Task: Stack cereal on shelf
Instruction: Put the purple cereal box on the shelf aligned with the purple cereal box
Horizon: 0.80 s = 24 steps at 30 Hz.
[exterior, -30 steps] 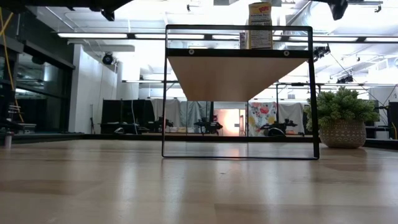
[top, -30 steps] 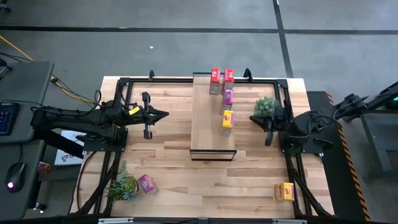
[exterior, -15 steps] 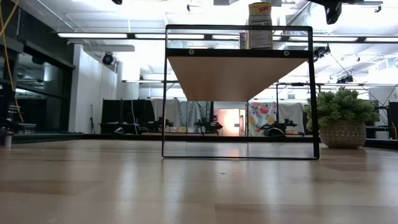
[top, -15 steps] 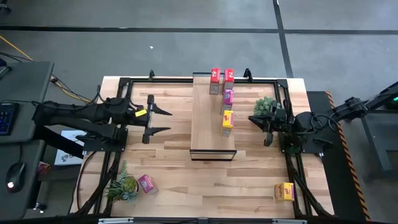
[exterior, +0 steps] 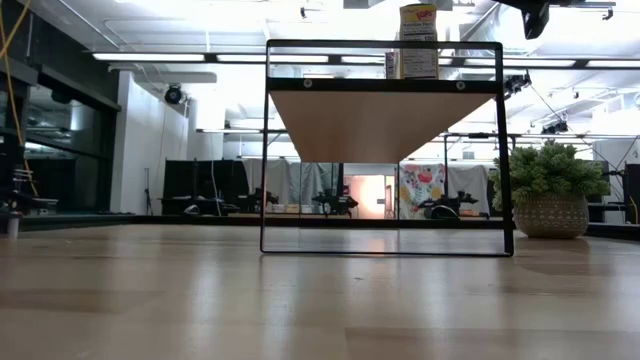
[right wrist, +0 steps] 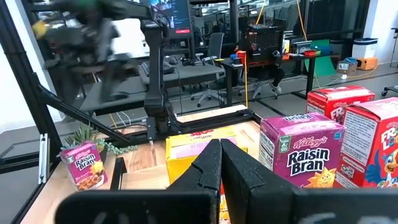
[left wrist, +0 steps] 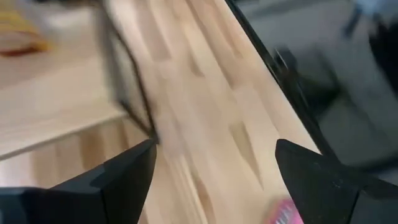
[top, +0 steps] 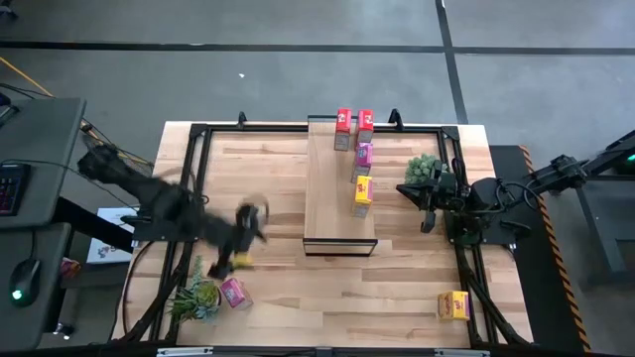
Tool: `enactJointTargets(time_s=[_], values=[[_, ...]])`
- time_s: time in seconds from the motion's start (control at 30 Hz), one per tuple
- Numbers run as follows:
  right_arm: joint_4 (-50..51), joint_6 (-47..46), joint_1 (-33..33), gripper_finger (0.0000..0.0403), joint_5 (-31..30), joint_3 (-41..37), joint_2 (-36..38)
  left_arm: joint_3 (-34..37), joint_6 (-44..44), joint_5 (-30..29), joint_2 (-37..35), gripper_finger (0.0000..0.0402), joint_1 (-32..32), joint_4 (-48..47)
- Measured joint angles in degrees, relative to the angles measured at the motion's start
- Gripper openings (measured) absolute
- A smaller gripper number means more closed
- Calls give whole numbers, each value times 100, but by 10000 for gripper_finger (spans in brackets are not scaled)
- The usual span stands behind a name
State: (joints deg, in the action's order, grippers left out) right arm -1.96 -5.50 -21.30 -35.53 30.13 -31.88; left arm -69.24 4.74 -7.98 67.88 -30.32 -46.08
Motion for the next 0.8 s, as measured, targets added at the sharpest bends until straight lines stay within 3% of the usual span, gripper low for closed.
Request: enactJointTargets(time_s=[0.13,0.27,0.63,0.8], values=[[2,0,0,0,0,0,-2,-237,28,-548,754,321,-939,-400],[11,0,0,0,0,0,-2,-303,248,-639,1402,321,-1507,-533],[217,-281,0,0,0,0,-11,-803,980,-658,2261,321,-2144,-1314],[334,-495,2,0,-3,0,-37,-808,904,-608,2489,321,-2376,-1806]])
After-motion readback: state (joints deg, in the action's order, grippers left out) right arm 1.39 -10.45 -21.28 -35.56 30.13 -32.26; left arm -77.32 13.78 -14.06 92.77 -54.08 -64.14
